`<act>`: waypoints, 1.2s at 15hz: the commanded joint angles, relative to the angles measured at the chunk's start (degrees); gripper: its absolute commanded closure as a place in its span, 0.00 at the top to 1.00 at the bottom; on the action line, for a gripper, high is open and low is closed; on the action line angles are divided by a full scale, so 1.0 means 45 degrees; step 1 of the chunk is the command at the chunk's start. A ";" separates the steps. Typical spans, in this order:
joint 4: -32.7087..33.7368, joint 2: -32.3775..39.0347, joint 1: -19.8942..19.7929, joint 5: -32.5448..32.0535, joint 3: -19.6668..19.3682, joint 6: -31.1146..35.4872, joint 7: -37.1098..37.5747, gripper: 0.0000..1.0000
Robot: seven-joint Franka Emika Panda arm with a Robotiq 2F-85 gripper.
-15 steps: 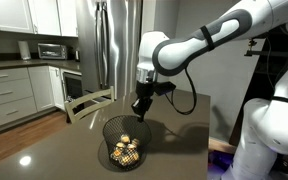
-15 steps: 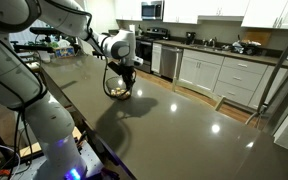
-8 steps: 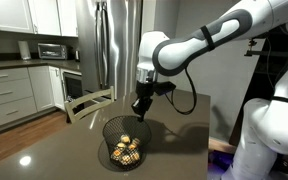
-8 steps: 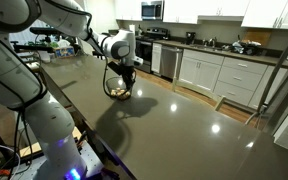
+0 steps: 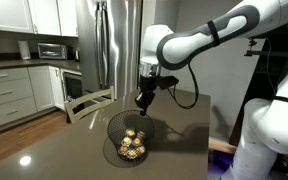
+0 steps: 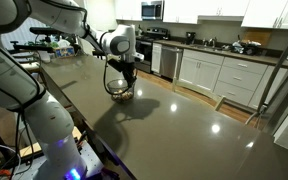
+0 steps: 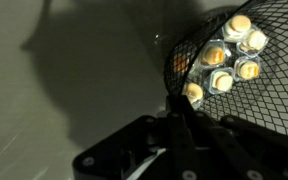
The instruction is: Empty the basket onto the counter
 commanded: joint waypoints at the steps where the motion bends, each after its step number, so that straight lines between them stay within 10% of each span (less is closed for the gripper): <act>1: 0.0184 -0.0740 -0.0050 -0.0249 0.0017 -0.0998 -0.0291 0.01; 18: 0.0232 -0.1886 -0.1167 -0.4686 0.0878 -0.1323 0.1469 0.01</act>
